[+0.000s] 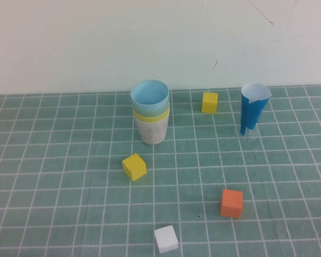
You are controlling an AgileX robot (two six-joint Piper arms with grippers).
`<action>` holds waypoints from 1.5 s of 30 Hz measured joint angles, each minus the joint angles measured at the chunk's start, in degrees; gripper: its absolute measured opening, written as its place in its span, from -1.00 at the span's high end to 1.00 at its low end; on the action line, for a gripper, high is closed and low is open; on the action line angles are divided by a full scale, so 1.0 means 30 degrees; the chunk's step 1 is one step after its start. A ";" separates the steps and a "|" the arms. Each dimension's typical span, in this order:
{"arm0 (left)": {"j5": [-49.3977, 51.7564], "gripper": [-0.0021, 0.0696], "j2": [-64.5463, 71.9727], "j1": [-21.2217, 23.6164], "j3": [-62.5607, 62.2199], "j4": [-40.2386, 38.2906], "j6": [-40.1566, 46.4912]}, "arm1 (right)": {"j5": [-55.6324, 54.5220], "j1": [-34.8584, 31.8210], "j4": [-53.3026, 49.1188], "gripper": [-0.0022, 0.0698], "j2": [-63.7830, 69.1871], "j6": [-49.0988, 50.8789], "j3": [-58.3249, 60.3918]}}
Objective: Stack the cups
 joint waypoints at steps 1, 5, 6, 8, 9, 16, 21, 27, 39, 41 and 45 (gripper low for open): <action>0.0000 0.95 0.0000 0.0000 0.0000 0.0000 0.0000 | 0.0000 0.0000 0.0000 0.94 0.0000 0.0000 0.0000; 0.0000 0.95 0.0000 0.0026 0.0000 0.0000 0.0000 | -0.0385 -0.0347 -0.0825 0.94 -0.0400 -0.1041 0.0211; 0.0000 0.95 0.0000 0.0026 0.0000 0.0000 0.0000 | -0.0888 -0.0737 -0.1030 0.94 -0.0751 -0.1273 0.0436; 0.0000 0.95 0.0000 0.0026 0.0000 -0.0013 0.0000 | -0.2889 -0.2183 -0.1298 0.94 -0.1512 -0.1538 0.1390; 0.0000 0.95 0.0000 0.0026 0.0000 -0.0013 0.0000 | -0.4239 -0.2874 -0.1375 0.94 -0.1825 -0.1548 0.2070; -0.0011 0.95 0.0000 0.0026 0.0000 -0.0043 0.0000 | -1.1194 -0.8612 -0.0179 0.94 -0.5315 -0.1553 0.7356; -0.0011 0.95 0.0000 0.0026 0.0000 -0.0056 0.0000 | -0.9683 -1.1630 0.1542 0.94 -0.7401 -0.1154 0.7617; -0.0011 0.95 0.0000 0.0026 0.0000 -0.0087 0.0000 | -0.6544 -1.2799 0.1624 0.94 -0.7894 -0.0781 0.7617; -0.0011 0.95 0.0000 0.0026 0.0000 -0.0087 0.0000 | -0.6129 -1.2799 0.1624 0.94 -0.7894 -0.0781 0.7540; -0.0011 0.95 0.0000 0.0026 0.0000 -0.0087 0.0000 | -0.6095 -1.2799 0.1624 0.94 -0.7894 -0.0781 0.7509; -0.0011 0.95 0.0000 0.0026 0.0000 -0.0087 0.0000 | -0.6087 -1.2799 0.1624 0.94 -0.7894 -0.0781 0.7509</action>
